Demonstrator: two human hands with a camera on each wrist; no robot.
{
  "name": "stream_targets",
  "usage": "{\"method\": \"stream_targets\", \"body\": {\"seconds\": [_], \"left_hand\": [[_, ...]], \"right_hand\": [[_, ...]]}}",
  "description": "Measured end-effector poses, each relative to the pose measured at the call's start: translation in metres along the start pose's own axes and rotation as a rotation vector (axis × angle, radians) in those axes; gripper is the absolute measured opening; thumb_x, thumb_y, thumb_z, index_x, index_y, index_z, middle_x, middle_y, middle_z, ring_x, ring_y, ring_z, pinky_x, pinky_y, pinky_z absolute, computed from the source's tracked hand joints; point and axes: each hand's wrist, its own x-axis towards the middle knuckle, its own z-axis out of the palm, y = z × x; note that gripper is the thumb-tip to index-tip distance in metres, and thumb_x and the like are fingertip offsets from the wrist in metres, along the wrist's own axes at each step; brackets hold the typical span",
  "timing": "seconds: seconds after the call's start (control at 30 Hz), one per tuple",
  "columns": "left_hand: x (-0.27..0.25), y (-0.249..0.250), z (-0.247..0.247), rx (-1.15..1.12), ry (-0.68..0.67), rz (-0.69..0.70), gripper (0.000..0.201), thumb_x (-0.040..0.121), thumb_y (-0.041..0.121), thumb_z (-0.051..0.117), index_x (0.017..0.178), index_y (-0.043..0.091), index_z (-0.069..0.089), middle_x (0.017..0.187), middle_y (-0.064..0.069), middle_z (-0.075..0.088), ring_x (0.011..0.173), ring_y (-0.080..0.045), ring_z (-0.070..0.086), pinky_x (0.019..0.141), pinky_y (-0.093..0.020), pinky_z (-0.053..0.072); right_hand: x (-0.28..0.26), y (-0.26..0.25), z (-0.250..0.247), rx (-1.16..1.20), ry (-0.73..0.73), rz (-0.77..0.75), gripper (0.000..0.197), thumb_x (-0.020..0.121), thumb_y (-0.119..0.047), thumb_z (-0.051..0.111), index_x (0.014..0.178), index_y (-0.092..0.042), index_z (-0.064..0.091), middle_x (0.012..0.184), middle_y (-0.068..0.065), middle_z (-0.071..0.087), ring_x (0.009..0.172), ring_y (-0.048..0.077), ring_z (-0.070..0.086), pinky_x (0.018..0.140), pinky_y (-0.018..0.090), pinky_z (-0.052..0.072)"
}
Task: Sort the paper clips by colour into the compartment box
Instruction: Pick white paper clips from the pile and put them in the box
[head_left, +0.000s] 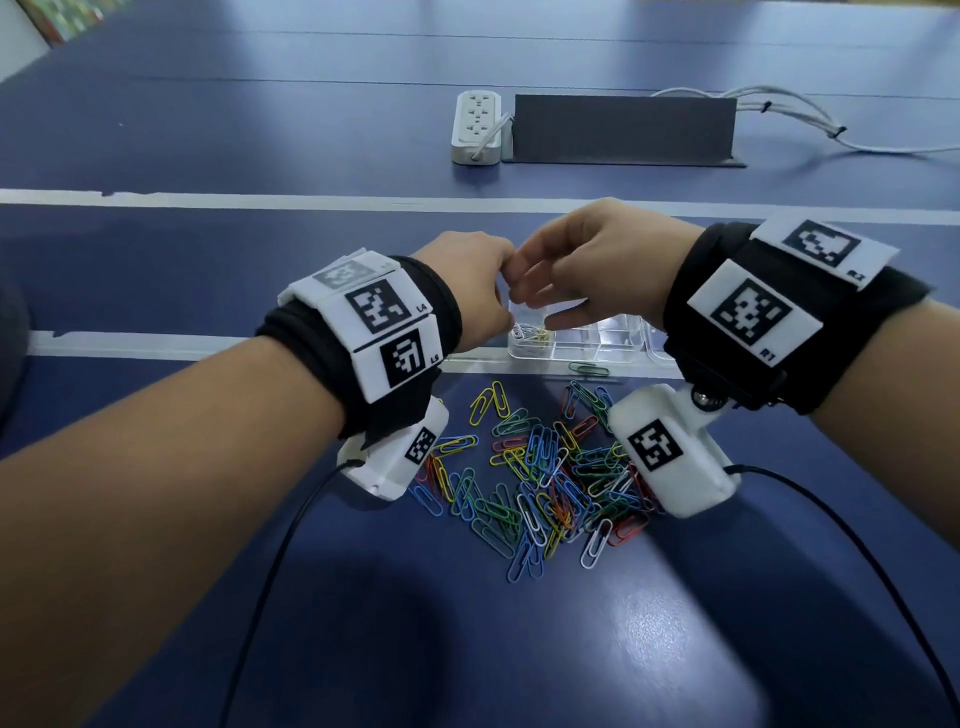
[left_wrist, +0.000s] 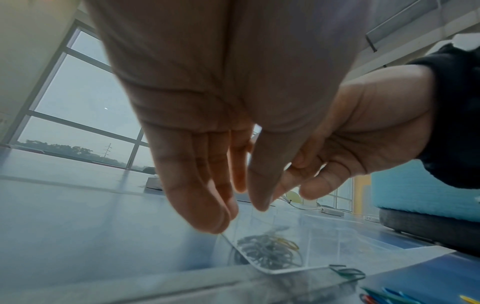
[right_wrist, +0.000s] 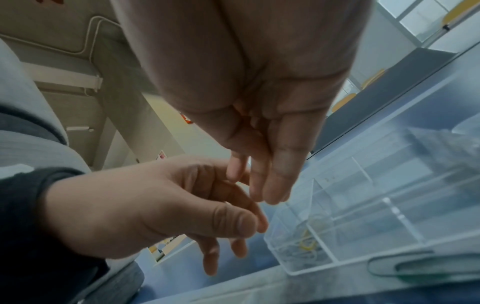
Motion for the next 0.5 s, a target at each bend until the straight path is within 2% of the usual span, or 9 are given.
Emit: {"method": "stream_targets", "body": {"seconds": [0.1,0.13,0.2,0.23,0.3,0.37,0.5], "left_hand": [[-0.003,-0.001,0.001,0.004,-0.004,-0.015,0.027,0.083,0.019,0.061,0.11,0.018,0.06,0.105,-0.001,0.067,0.062,-0.013,0.049,0.076,-0.027,0.045],[-0.003,-0.001,0.0,0.018,-0.004,-0.015,0.026,0.082,0.021,0.062,0.109,0.019,0.062,0.102,0.0,0.065,0.069,-0.015,0.052,0.078,-0.027,0.045],[-0.005,-0.001,0.0,0.047,-0.015,-0.012,0.022,0.081,0.025,0.065,0.102,0.022,0.066,0.09,0.004,0.061,0.082,-0.016,0.054,0.079,-0.026,0.044],[-0.007,-0.001,-0.001,0.059,-0.025,-0.011,0.018,0.08,0.027,0.066,0.098,0.023,0.067,0.081,0.007,0.058,0.083,-0.016,0.054,0.077,-0.025,0.043],[-0.01,0.001,-0.001,0.084,-0.045,-0.004,0.014,0.08,0.03,0.066,0.092,0.023,0.069,0.07,0.011,0.052,0.08,-0.015,0.053,0.073,-0.024,0.04],[-0.012,0.001,0.001,0.101,-0.056,0.006,0.015,0.08,0.031,0.066,0.091,0.022,0.069,0.072,0.009,0.054,0.079,-0.014,0.053,0.072,-0.025,0.04],[-0.015,0.0,0.005,0.129,-0.068,0.027,0.018,0.08,0.031,0.066,0.094,0.021,0.069,0.084,0.005,0.061,0.081,-0.015,0.054,0.074,-0.026,0.043]], "right_hand": [[-0.001,-0.001,0.0,-0.168,0.043,-0.017,0.033,0.084,0.004,0.047,0.073,-0.023,0.063,0.089,0.009,0.069,0.08,0.022,0.066,0.072,0.036,0.059],[-0.001,-0.001,0.0,-0.302,0.076,-0.041,0.034,0.082,0.002,0.047,0.071,-0.025,0.064,0.087,0.008,0.07,0.074,0.022,0.068,0.071,0.035,0.059],[0.0,-0.004,0.003,-0.638,0.125,-0.079,0.033,0.081,-0.004,0.046,0.077,-0.027,0.069,0.079,0.001,0.069,0.063,0.015,0.06,0.073,0.027,0.052],[0.001,-0.004,0.005,-0.776,0.13,-0.085,0.03,0.082,-0.007,0.048,0.086,-0.025,0.071,0.08,0.0,0.068,0.064,0.015,0.057,0.075,0.026,0.049],[0.003,-0.006,0.009,-0.933,0.113,-0.06,0.027,0.083,-0.013,0.051,0.101,-0.018,0.071,0.095,0.006,0.069,0.083,0.026,0.062,0.084,0.032,0.052],[0.005,-0.007,0.012,-1.006,0.094,-0.055,0.027,0.083,-0.017,0.053,0.104,-0.018,0.07,0.102,0.009,0.067,0.092,0.032,0.063,0.084,0.038,0.054],[0.006,-0.006,0.016,-1.048,0.051,-0.059,0.025,0.083,-0.018,0.051,0.1,-0.018,0.07,0.098,0.009,0.066,0.088,0.033,0.063,0.075,0.032,0.05]]}}
